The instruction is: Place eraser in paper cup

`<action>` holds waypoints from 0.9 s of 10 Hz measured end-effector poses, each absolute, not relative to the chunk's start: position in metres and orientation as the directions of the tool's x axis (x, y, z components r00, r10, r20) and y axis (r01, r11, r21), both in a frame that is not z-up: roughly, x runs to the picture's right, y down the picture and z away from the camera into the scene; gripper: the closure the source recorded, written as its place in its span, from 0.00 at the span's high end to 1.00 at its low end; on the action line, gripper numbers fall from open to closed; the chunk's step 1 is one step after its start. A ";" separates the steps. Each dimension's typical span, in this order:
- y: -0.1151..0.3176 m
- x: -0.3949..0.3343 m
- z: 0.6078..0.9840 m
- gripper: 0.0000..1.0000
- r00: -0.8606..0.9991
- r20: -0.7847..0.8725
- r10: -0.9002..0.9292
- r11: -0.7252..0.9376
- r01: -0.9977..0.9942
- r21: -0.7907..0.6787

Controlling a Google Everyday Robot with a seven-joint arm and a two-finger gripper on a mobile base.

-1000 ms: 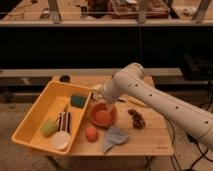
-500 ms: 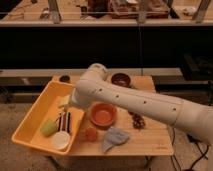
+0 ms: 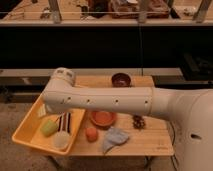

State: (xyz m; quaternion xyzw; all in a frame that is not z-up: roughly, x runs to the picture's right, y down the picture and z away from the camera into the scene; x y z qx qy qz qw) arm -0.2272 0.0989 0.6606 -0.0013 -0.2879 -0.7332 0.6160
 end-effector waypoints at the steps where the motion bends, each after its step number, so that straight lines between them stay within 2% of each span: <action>1: 0.099 -0.226 0.661 0.80 -0.244 0.359 -0.901 -0.078 0.904 0.419; 4: 0.111 -0.224 0.684 0.80 -0.291 0.413 -0.863 -0.118 0.912 0.394; 9: 0.160 -0.221 0.783 0.80 -0.343 0.492 -0.800 -0.176 0.919 0.354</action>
